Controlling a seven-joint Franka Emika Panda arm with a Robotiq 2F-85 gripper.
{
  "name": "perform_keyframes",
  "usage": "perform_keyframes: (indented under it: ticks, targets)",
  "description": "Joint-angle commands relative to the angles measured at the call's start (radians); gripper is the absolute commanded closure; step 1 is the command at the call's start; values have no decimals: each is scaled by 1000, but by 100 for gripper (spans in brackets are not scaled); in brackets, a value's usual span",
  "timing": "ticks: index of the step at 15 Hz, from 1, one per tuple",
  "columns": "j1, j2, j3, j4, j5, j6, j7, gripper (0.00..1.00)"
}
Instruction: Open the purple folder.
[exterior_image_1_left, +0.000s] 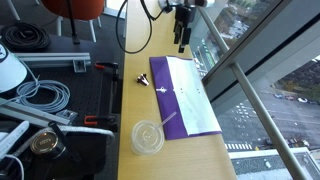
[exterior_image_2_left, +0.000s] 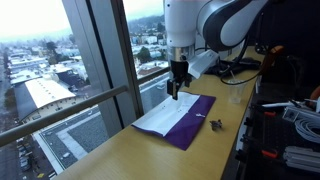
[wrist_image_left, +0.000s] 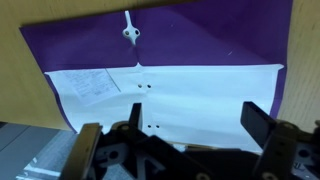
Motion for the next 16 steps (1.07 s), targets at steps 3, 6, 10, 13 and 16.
perform_keyframes:
  ticks: [3, 6, 10, 13, 16]
  targets:
    - [1, -131, -51, -67, 266, -42, -271, 0]
    - [-3, -167, -64, -79, 347, -71, -374, 0]
    - [-5, -200, -76, -87, 395, -125, -451, 0]
    - [0, -211, -79, -98, 387, -139, -462, 0]
    - [6, -214, -68, -113, 397, -133, -477, 0]
